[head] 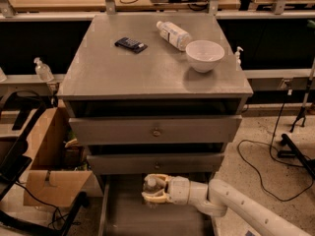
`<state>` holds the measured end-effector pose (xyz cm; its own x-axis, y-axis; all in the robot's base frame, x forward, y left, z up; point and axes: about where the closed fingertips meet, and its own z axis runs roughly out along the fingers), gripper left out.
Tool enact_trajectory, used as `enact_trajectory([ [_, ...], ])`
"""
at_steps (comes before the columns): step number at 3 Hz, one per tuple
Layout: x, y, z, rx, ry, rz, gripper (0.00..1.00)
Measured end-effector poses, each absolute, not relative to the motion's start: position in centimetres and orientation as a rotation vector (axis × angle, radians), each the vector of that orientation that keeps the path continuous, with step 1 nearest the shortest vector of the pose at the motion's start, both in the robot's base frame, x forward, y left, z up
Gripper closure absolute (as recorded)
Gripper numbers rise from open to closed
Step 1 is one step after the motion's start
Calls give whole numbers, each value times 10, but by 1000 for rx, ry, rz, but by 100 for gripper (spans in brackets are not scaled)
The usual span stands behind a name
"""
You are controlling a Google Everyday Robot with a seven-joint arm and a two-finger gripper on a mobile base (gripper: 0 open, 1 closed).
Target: Place water bottle into bottom drawer
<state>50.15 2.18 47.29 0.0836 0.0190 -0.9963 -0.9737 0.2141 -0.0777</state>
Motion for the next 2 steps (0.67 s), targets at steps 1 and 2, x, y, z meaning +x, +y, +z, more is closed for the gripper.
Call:
enact_trajectory([
  [1, 515, 15, 405, -1032, 1225, 1041, 100],
  [2, 525, 15, 371, -1019, 1225, 1066, 100],
])
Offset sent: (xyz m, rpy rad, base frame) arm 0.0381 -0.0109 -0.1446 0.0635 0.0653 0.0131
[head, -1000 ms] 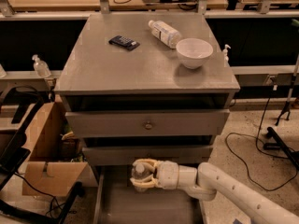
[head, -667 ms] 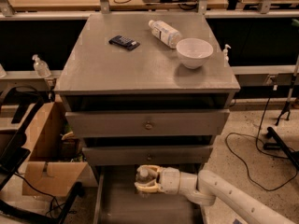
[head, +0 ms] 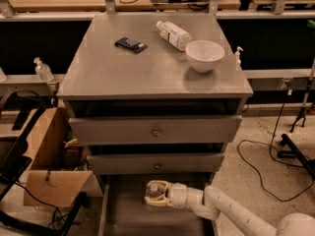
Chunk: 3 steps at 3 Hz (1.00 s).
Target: Place water bottle into bottom drawer
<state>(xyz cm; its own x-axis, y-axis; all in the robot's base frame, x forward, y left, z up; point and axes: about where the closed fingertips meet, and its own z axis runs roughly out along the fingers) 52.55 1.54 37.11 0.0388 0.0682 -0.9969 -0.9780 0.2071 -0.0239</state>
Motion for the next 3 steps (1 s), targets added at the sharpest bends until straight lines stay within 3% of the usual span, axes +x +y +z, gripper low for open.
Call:
enact_trajectory([
  [3, 548, 49, 304, -995, 1210, 1180, 100],
])
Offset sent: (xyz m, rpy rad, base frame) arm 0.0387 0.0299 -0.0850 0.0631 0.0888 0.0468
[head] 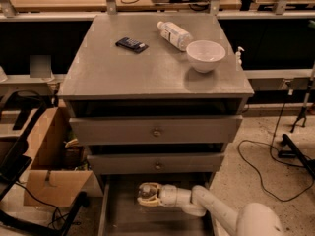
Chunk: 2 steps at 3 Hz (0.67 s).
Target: Place water bottle into bottom drawer
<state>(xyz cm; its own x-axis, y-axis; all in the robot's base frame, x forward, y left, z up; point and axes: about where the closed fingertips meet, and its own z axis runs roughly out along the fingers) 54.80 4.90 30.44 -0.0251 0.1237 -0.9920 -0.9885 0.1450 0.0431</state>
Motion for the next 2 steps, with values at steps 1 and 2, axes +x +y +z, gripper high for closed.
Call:
enact_trajectory([
  [1, 562, 61, 273, -994, 1199, 1201, 100],
  [2, 570, 67, 255, -1019, 1199, 1170, 100],
])
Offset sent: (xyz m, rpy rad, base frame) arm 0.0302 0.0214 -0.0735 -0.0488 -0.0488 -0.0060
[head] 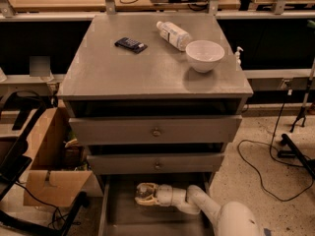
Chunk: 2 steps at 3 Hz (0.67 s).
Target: Place water bottle into bottom drawer
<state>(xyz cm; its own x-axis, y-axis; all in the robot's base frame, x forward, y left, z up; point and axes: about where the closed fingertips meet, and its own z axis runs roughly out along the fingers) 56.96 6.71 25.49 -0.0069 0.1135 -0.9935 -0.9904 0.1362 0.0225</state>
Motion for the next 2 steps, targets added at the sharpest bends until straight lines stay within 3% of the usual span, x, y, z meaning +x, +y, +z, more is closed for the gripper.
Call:
enact_trajectory([
  [2, 571, 72, 231, -1053, 1230, 1153, 100],
])
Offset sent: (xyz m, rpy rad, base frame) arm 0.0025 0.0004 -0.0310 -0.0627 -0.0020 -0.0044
